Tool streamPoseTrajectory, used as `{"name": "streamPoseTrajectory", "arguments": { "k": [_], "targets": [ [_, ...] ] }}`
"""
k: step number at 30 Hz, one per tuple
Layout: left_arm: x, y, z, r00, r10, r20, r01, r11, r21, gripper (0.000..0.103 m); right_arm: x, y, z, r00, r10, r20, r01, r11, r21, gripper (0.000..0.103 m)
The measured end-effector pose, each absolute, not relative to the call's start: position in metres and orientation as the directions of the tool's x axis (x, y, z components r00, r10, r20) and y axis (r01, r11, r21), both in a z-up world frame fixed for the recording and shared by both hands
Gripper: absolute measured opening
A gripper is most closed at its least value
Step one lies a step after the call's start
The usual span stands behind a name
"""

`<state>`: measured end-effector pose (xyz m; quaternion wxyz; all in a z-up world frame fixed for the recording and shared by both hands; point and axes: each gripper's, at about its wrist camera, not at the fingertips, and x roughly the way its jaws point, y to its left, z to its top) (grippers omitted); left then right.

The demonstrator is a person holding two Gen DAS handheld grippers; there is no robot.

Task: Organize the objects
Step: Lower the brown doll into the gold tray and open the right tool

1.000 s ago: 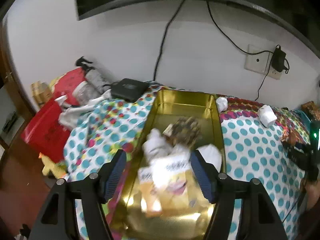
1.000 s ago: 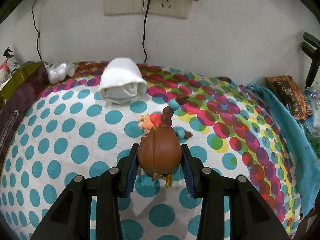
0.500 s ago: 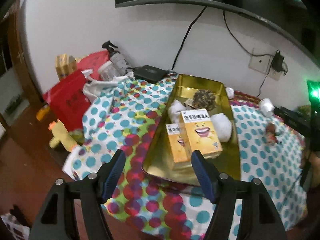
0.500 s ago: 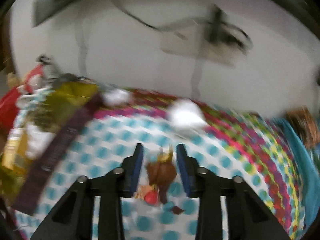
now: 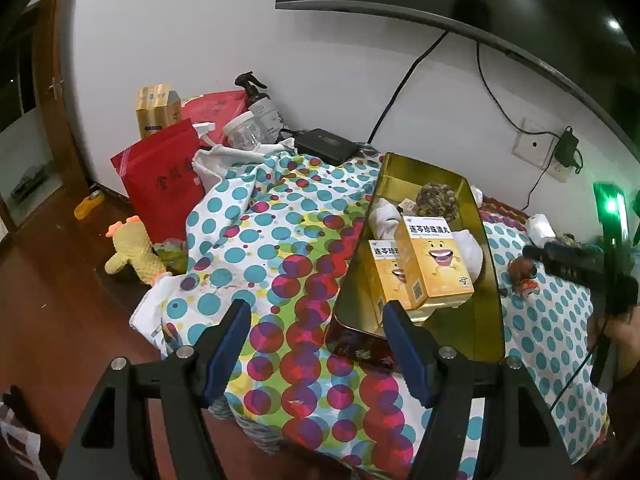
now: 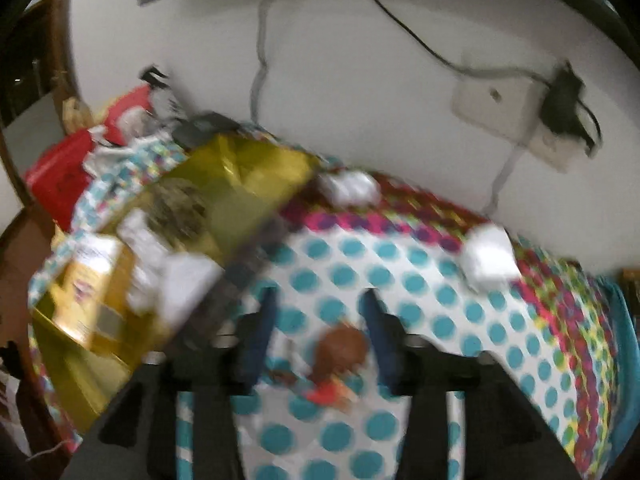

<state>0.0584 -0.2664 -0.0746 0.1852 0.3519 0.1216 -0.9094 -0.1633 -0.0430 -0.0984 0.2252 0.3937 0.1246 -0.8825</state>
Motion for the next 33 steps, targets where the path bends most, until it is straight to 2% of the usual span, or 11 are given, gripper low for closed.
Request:
{"name": "streamPoseTrajectory", "arguments": {
  "k": [2,3,10,11,12,13,14,21,29,33],
  "targets": [
    [0.057,-0.266,-0.078,-0.679,-0.243,-0.693,0.418,-0.904,-0.092,0.070,-0.161,-0.030,-0.107,-0.575,-0.292,-0.764,0.491,-0.871,-0.037,0.057],
    [0.056,-0.265,-0.079,-0.681,-0.238,-0.693,0.413,-0.906,-0.095,0.070,-0.161,-0.026,-0.110,-0.566,-0.302,-0.767,0.493,-0.870,-0.021,0.062],
    [0.049,-0.258,-0.094,-0.660,-0.213,-0.720,0.391,-0.916,-0.087,0.071,-0.168,-0.029,-0.129,-0.526,-0.291,-0.799,0.464,-0.886,0.018,0.065],
    [0.049,-0.258,-0.095,-0.658,-0.211,-0.723,0.389,-0.917,-0.087,0.071,-0.169,-0.032,-0.132,-0.522,-0.295,-0.800,0.463,-0.886,0.024,0.064],
    [0.049,-0.259,-0.095,-0.657,-0.212,-0.724,0.391,-0.916,-0.086,0.071,-0.169,-0.035,-0.133,-0.522,-0.295,-0.801,0.464,-0.885,0.023,0.056],
    [0.049,-0.259,-0.096,-0.656,-0.213,-0.724,0.392,-0.916,-0.086,0.070,-0.170,-0.040,-0.137,-0.512,-0.288,-0.809,0.472,-0.881,0.015,0.039],
    [0.049,-0.259,-0.096,-0.657,-0.213,-0.723,0.391,-0.916,-0.085,0.070,-0.171,-0.044,-0.141,-0.495,-0.284,-0.821,0.478,-0.878,0.015,0.038],
    [0.049,-0.264,-0.100,-0.650,-0.218,-0.728,0.405,-0.910,-0.089,0.071,-0.163,-0.049,-0.125,-0.555,-0.285,-0.781,0.463,-0.887,-0.005,0.038],
    [0.051,-0.268,-0.101,-0.652,-0.216,-0.727,0.410,-0.907,-0.099,0.071,-0.148,-0.093,-0.071,-0.560,-0.415,-0.718,0.557,-0.829,0.044,0.038],
    [0.052,-0.272,-0.103,-0.650,-0.214,-0.729,0.416,-0.903,-0.105,0.070,-0.138,-0.129,-0.065,-0.536,-0.451,-0.714,0.615,-0.788,0.036,0.038]
  ]
}}
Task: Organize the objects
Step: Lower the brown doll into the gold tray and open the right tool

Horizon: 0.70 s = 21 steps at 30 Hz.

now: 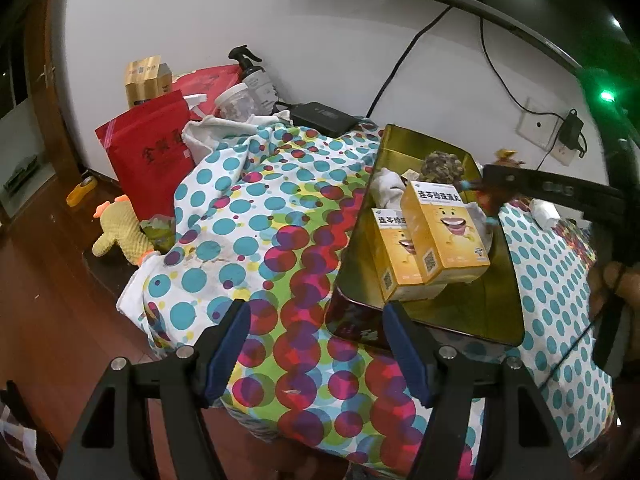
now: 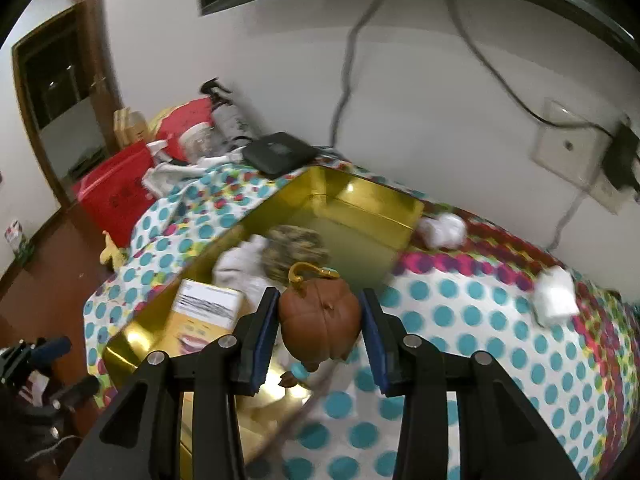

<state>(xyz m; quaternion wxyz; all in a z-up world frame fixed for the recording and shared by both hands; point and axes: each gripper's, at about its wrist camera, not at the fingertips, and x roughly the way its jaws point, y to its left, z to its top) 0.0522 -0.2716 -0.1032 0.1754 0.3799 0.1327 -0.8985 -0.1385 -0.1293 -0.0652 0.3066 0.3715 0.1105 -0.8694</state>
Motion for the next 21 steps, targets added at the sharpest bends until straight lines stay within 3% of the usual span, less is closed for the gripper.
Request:
{"name": "streamPoseTrajectory", "arguments": {
  "k": [14,21],
  "targets": [
    [0.052,-0.287,-0.116,-0.624,-0.228,-0.747,0.456,-0.883,-0.111,0.070,-0.168,-0.198,-0.103,-0.473,-0.421,-0.774,0.652,-0.759,0.014,0.038],
    [0.051,-0.284,-0.115,-0.622,-0.234,-0.747,0.454,-0.886,-0.100,0.071,-0.156,-0.161,-0.083,-0.536,-0.485,-0.691,0.633,-0.772,0.051,0.064]
  ]
}}
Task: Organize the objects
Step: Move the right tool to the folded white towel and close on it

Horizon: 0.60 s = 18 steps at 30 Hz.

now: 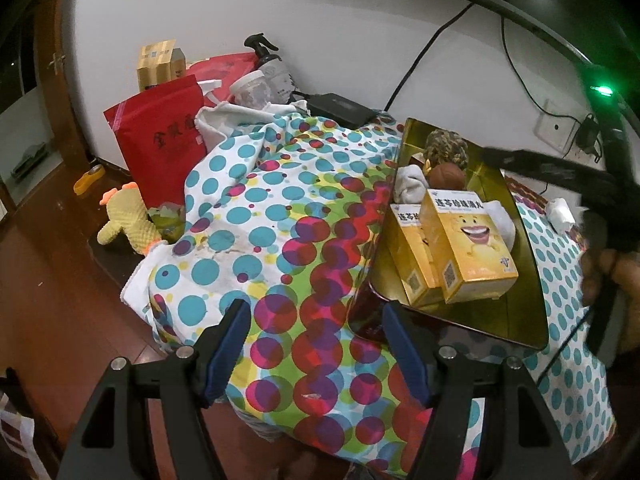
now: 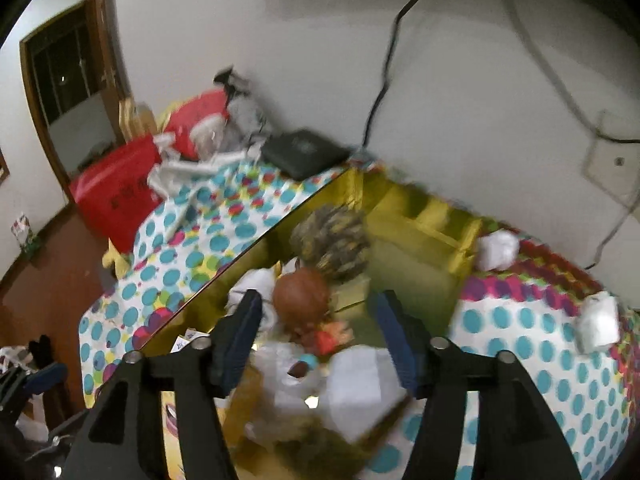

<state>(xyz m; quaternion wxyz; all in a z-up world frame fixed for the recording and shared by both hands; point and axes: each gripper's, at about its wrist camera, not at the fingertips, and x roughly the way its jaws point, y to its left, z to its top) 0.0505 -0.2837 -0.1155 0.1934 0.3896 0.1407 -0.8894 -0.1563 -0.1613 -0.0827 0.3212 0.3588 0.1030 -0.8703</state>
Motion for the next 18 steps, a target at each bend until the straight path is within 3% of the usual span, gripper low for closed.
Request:
{"name": "streamPoseTrajectory", "arguments": {
  "k": [3,13,18],
  "targets": [
    [0.048,-0.277,-0.112,-0.624,-0.238,-0.744,0.442,-0.893,-0.086,0.070,-0.156,-0.128,-0.071,-0.605,-0.458,-0.651,0.596,-0.803,0.010,0.071],
    [0.012,-0.228,-0.081,-0.687,-0.178,-0.704,0.302,-0.952,-0.055,0.070,-0.206,0.016,-0.101,-0.723,-0.201,-0.661,0.322,-0.944,-0.065,0.072],
    [-0.027,-0.190,-0.057,-0.727,-0.113,-0.677,0.190,-0.981,-0.041,0.071,-0.233,0.048,-0.114,-0.722,-0.179,-0.669,0.265,-0.964,-0.028,0.072]
  ]
}}
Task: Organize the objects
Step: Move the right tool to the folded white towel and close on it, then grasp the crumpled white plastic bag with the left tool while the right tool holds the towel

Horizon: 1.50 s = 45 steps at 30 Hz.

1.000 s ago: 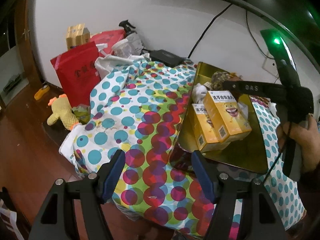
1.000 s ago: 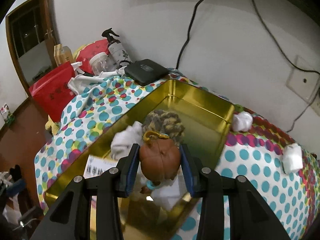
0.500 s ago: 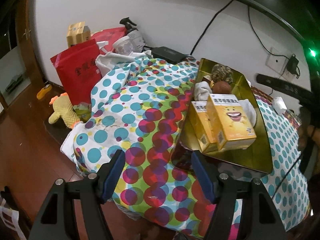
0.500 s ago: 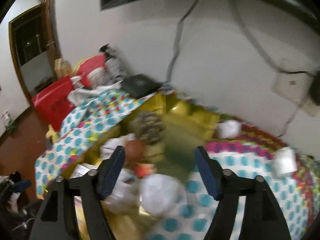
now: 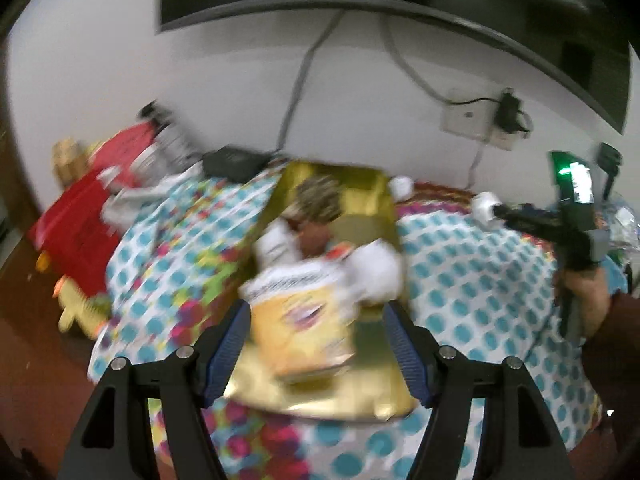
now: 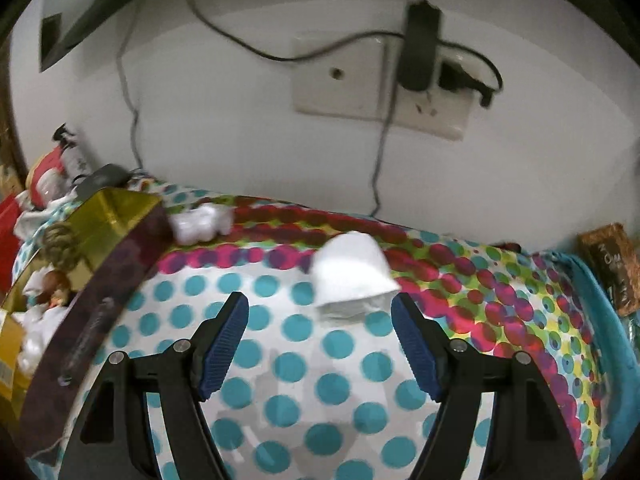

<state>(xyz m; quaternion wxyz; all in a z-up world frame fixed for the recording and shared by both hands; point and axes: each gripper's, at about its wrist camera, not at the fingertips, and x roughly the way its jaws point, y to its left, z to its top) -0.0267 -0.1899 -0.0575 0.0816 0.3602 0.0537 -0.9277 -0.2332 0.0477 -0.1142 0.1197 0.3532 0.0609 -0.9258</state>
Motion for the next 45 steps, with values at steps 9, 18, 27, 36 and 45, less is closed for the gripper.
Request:
{"name": "streamPoseTrajectory", "arguments": {
  "k": [9,18,27,36,45],
  "targets": [
    [-0.114,-0.124,-0.040,-0.744,0.011,-0.669,-0.004,-1.000,-0.012,0.072,-0.278,0.052,-0.140,-0.699,-0.155,-0.698,0.247,-0.968,-0.032,0.072],
    [-0.211,-0.098,-0.068,-0.652,0.172,-0.739,-0.170,-0.982,-0.078,0.073,-0.301,0.045,-0.156,-0.670,-0.137,-0.729,0.236,-0.971,-0.035,0.075],
    [-0.293,-0.103,-0.093,-0.532,0.229,-0.815,-0.127,-0.974,-0.190,0.073,-0.304,0.055,-0.162,-0.638,-0.158,-0.754,0.200,-0.979,0.036,0.038],
    [-0.342,-0.114,-0.106,-0.472,0.183,-0.862,-0.106,-0.983,-0.151,0.073,-0.277,0.059,-0.158,-0.669,-0.142,-0.730,0.170,-0.985,0.036,0.037],
    [-0.372,-0.124,-0.123,-0.402,0.158,-0.902,-0.080,-0.987,-0.137,0.073,-0.280,0.043,-0.159,-0.654,-0.132,-0.745,0.179,-0.984,0.017,0.037]
  ]
}}
